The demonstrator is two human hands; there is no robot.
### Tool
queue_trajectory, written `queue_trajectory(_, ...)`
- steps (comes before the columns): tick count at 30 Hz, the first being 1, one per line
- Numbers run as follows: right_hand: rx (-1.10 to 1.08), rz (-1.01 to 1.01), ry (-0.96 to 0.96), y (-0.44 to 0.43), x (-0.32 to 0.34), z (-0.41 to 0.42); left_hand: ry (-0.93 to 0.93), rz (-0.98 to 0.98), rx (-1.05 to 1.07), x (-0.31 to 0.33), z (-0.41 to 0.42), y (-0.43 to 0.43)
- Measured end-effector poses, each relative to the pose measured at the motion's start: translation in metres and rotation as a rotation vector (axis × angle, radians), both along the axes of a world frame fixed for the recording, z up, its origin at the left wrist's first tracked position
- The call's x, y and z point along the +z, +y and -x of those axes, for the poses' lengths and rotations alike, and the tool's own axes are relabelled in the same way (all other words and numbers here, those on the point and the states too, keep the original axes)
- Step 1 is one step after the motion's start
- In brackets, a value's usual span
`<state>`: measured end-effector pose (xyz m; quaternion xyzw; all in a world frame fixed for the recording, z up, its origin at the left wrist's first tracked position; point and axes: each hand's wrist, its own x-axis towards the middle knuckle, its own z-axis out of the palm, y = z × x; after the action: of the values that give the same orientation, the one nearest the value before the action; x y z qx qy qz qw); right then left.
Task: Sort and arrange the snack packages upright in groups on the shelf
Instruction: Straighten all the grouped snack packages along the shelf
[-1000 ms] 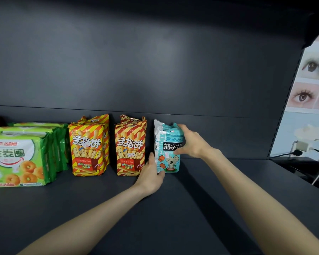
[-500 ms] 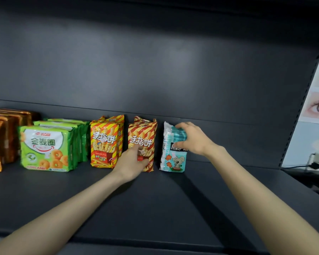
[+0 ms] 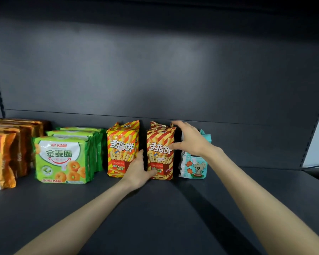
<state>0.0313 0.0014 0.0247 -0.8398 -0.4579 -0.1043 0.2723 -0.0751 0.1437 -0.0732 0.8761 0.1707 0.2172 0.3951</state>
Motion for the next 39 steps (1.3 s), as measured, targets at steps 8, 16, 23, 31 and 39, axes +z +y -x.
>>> queue_trajectory(8, -0.158, 0.125, -0.094, 0.028, -0.002, -0.016, 0.009, 0.023, -0.164, -0.005, -0.024, 0.028)
queue_trajectory(16, -0.200, 0.211, -0.058, 0.035, -0.002, -0.025, 0.005, 0.087, -0.289, -0.013, -0.038, 0.037)
queue_trajectory(23, -0.185, 0.208, -0.075, 0.035, 0.000, -0.029, -0.006, 0.133, -0.312, -0.016, -0.042, 0.039)
queue_trajectory(31, -0.149, 0.159, -0.044, 0.035, -0.002, -0.029, -0.012, 0.172, -0.304, -0.015, -0.042, 0.038)
queue_trajectory(39, -0.128, 0.135, -0.020, 0.039, -0.004, -0.028, -0.025, 0.170, -0.286, -0.015, -0.039, 0.038)
